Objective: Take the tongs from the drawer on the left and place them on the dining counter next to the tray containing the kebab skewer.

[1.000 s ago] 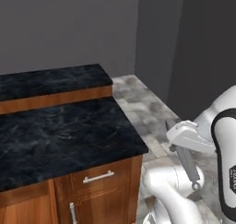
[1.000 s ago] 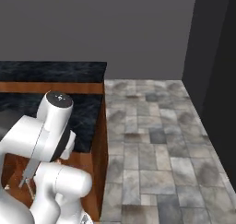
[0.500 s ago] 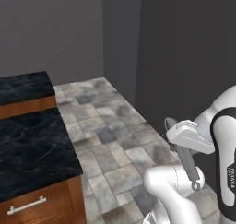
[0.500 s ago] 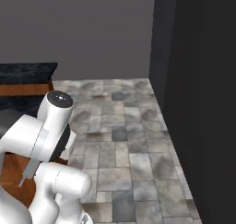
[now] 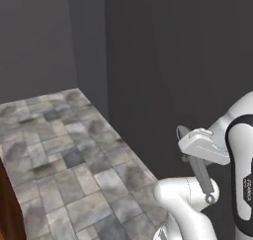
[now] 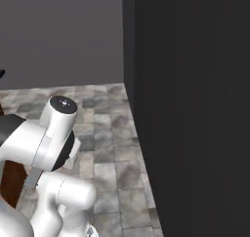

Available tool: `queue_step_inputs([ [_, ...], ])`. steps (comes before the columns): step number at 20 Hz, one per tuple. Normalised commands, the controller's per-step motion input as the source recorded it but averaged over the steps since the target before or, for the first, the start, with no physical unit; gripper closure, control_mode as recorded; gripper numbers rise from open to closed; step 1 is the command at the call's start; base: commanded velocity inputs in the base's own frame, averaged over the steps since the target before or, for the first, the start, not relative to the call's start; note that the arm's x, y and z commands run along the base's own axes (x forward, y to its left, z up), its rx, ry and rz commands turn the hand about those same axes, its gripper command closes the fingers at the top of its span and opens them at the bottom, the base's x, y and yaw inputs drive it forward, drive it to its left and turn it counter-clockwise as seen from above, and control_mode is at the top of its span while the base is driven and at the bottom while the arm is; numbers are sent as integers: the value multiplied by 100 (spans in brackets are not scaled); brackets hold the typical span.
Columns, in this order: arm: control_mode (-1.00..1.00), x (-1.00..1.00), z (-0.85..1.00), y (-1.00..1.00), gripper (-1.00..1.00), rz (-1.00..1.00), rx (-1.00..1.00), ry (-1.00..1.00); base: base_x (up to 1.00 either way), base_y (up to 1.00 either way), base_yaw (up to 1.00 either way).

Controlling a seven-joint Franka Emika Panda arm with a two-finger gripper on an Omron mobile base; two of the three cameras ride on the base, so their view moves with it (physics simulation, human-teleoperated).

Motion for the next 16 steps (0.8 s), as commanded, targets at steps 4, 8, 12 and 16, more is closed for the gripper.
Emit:
queue_step_inputs([
  [4,100,0,0,0,100,0,0,0,95,-24,-12],
  [8,100,0,0,0,100,0,0,0,100,11,-7],
  [12,100,0,0,0,100,0,0,0,100,31,-6],
  [16,100,0,0,0,100,0,0,0,100,39,0],
])
